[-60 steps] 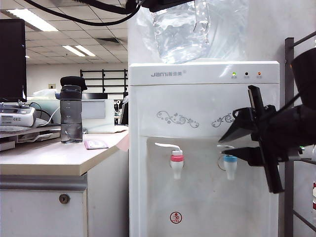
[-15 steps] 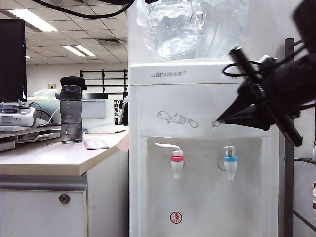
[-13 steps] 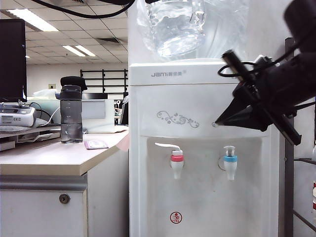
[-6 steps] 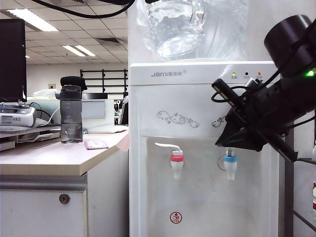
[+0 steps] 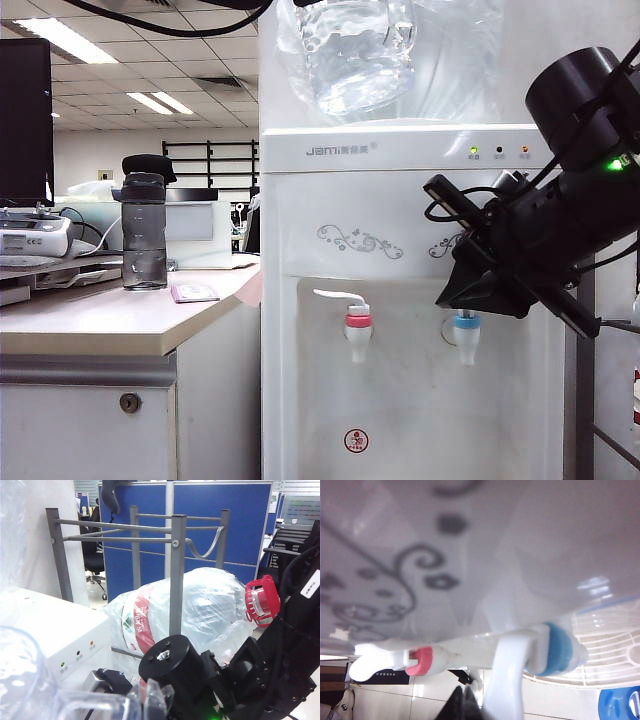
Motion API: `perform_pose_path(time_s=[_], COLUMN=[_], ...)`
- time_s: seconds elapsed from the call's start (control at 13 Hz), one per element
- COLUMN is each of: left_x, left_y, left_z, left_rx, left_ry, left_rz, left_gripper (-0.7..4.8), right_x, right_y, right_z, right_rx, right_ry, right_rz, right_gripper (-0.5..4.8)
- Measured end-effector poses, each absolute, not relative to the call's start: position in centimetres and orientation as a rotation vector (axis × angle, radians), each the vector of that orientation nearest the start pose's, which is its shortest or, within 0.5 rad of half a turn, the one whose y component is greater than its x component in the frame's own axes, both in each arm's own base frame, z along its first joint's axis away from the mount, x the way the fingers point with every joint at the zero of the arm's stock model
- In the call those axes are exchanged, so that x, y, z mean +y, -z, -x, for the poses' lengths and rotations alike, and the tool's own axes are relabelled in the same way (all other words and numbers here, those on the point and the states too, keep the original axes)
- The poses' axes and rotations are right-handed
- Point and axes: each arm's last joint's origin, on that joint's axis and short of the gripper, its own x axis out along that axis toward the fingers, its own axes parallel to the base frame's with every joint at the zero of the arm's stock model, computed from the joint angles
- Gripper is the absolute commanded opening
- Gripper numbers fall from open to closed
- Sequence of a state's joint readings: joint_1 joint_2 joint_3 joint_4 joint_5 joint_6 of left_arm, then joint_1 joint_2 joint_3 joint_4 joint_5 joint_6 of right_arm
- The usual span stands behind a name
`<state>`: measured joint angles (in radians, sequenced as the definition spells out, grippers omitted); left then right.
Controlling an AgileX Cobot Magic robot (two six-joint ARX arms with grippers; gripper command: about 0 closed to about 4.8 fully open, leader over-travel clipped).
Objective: Pick up the plastic mug from the left desk, go to the cold water outlet of the water dispenser, press the vertical switch to get some water, then put the mug back on the desk.
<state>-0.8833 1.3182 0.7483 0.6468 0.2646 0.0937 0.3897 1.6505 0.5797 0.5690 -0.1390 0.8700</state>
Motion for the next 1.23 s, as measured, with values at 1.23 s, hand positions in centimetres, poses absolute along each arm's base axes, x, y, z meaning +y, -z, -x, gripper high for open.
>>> perform_pose_path(time_s=[1.23], left_x=[-22.7], left_y=[-28.5], left_z=[-17.8], left_rx=[-0.128], left_ry=[1.139], left_rz=[-0.054], left_gripper=[-0.06], right_x=[6.4], right_y=[-21.2], right_z=[-22.7], right_rx=[0.626], right_ry=[-0.19], right_rz=[-0.586], right_gripper=[-0.08])
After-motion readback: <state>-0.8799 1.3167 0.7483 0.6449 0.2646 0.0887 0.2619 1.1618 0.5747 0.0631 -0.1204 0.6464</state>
